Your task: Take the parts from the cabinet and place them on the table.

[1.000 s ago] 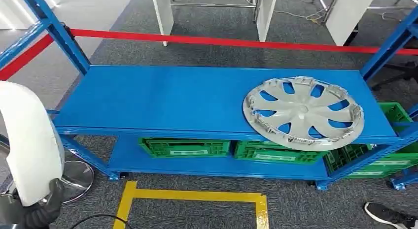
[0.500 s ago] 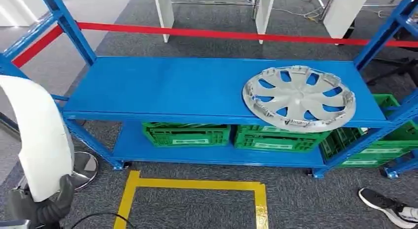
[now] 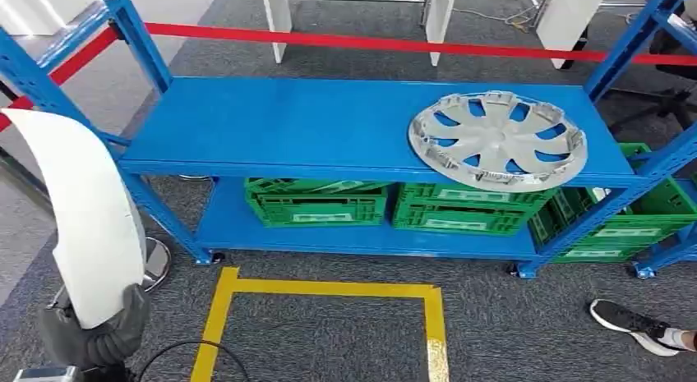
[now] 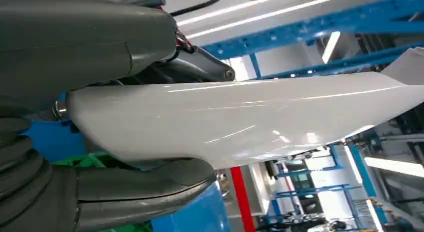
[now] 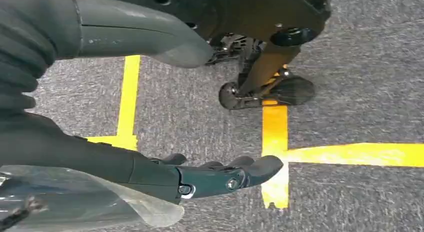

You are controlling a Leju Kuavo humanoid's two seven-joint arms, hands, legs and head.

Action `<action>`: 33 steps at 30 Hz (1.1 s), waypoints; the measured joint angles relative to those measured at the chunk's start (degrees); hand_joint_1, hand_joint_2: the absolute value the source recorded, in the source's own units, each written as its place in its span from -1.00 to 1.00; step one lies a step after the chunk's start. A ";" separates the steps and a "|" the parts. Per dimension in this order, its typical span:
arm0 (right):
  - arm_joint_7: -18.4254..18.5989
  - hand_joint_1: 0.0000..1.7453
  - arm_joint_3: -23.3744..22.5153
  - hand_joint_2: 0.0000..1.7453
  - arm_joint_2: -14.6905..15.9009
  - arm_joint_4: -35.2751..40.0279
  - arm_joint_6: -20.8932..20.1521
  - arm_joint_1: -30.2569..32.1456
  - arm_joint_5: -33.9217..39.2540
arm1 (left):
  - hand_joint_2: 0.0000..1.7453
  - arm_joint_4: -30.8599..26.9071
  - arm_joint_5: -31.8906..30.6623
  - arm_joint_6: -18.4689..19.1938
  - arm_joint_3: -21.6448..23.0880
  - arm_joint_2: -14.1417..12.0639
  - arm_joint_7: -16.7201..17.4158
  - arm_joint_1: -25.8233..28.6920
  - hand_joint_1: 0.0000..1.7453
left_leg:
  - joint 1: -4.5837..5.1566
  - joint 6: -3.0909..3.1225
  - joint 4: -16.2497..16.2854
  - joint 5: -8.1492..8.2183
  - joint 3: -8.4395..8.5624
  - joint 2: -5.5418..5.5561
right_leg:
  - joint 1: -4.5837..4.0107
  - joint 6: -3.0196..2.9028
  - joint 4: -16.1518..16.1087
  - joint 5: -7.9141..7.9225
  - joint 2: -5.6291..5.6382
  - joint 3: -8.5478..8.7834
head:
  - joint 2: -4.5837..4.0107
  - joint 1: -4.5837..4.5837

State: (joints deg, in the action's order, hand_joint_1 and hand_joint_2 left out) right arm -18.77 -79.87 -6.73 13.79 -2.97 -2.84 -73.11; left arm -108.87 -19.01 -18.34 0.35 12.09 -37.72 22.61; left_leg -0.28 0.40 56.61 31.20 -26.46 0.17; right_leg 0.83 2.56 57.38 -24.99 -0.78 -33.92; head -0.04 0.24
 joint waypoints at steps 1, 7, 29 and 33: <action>0.02 -1.00 0.00 1.00 0.13 0.00 0.00 0.11 -0.07 | 1.00 0.02 0.09 -0.39 0.24 -0.31 0.07 -0.02 1.00 | -0.10 0.53 -0.48 -0.71 -0.53 -0.12 | 0.00 0.31 -0.03 0.37 0.18 -0.13 | 0.00 0.04; 0.09 -1.00 0.02 1.00 0.55 0.00 0.20 -0.09 -0.39 | 1.00 0.61 0.48 -1.20 2.01 -1.64 0.17 -0.14 1.00 | 0.48 2.00 -0.15 -4.94 -5.80 -0.53 | -0.01 0.43 16.75 -12.18 0.71 -4.04 | -0.02 -0.50; -3.00 -1.00 -0.02 1.00 1.18 -0.04 -1.84 -1.51 0.81 | 1.00 0.96 2.10 -4.17 3.45 -3.91 -0.26 0.62 1.00 | 0.03 -0.71 -0.76 -0.01 1.16 -0.13 | -0.50 -1.18 -0.64 0.08 -0.33 -0.62 | 0.00 -0.04; -1.88 -1.00 0.00 1.00 1.20 -0.06 -1.75 -1.14 0.07 | 1.00 0.96 2.05 -3.84 3.47 -3.98 -0.11 1.64 1.00 | -0.11 1.19 -1.95 -1.70 -0.51 -0.50 | -0.19 0.32 1.15 -2.83 0.28 -2.81 | 0.00 -0.33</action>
State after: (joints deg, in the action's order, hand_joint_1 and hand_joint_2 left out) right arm -20.66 -79.87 -5.53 13.73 -4.72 -3.98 -73.05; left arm -107.91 -16.96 -22.19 3.82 8.11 -37.84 24.24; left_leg -0.39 1.59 54.66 29.51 -26.97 -0.32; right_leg 0.65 2.88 58.53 -27.82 -0.50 -36.73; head -0.04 -0.09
